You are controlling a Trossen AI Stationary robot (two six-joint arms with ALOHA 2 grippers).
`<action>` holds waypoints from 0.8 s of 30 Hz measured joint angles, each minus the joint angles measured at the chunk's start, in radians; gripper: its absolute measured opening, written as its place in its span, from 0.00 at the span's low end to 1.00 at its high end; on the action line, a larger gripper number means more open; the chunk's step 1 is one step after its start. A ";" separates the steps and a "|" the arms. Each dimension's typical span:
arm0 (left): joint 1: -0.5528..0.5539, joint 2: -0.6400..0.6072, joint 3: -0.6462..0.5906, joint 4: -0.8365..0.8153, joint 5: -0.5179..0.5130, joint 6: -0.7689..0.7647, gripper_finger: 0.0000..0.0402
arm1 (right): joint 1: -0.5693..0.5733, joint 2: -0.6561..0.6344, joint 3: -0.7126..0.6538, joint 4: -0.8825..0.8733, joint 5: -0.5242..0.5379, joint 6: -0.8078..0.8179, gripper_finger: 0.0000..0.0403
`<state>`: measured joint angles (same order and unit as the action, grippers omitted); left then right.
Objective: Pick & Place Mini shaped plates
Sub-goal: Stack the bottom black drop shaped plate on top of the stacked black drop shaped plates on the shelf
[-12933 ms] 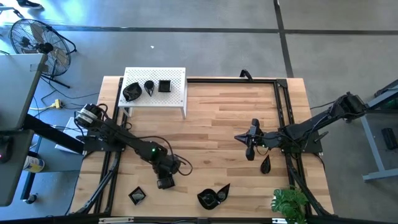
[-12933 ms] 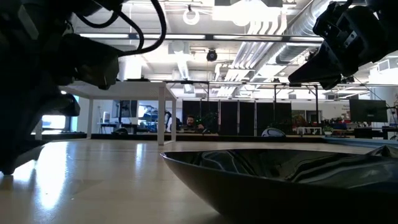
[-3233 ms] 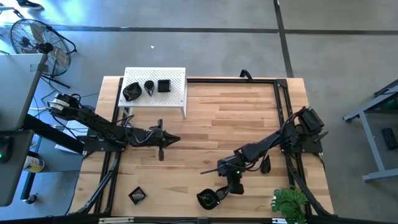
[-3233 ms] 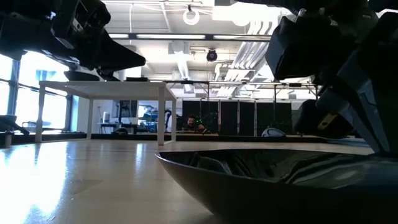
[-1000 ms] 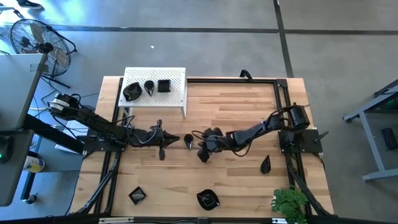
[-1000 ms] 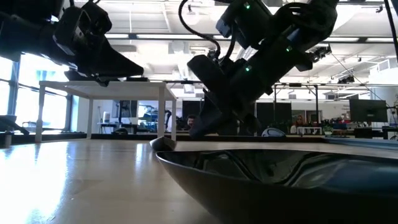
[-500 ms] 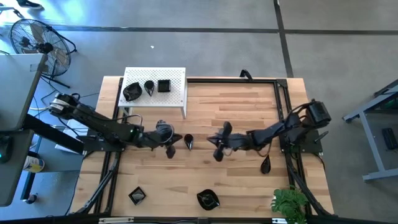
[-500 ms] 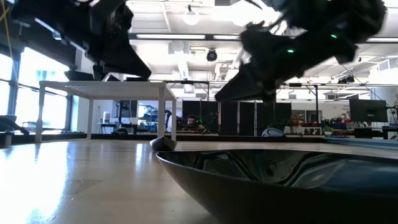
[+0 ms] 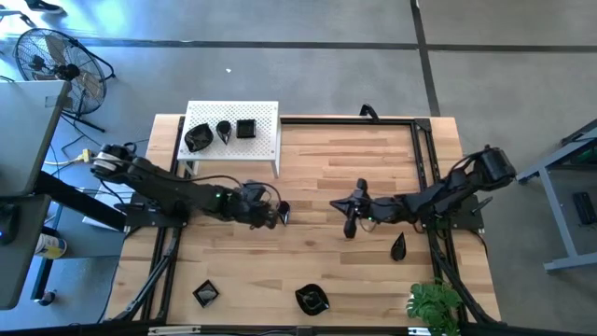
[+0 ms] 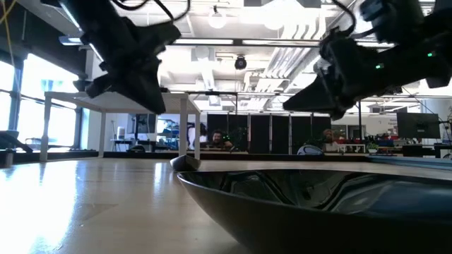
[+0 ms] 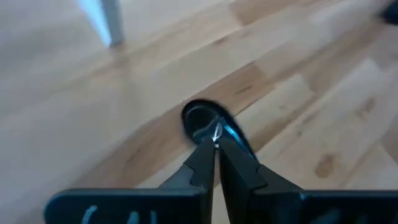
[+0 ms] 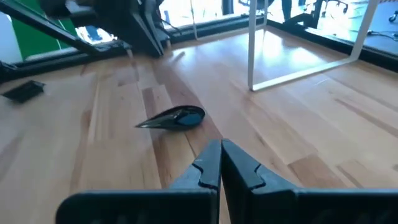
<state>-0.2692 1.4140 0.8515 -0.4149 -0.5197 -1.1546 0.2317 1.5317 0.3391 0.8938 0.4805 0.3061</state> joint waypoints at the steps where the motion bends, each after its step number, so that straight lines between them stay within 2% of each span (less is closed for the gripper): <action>1: 0.008 0.016 0.019 -0.029 0.019 -0.041 0.06 | 0.005 -0.014 -0.012 0.001 0.003 -0.001 0.00; 9: 0.091 0.144 0.096 -0.059 0.119 -0.203 0.23 | 0.031 -0.116 -0.076 0.010 0.030 -0.001 0.00; 13: 0.143 0.200 0.111 -0.061 0.194 -0.219 0.30 | 0.038 -0.153 -0.099 0.009 0.043 -0.001 0.00; 18: 0.191 0.251 0.113 -0.038 0.297 -0.222 0.31 | 0.038 -0.172 -0.119 0.023 0.053 0.000 0.00; 24: 0.192 0.282 0.113 -0.025 0.331 -0.238 0.32 | 0.038 -0.172 -0.125 0.033 0.053 -0.001 0.00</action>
<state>-0.0769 1.6963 0.9646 -0.4403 -0.1882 -1.3926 0.2695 1.3602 0.2142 0.9273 0.5331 0.3050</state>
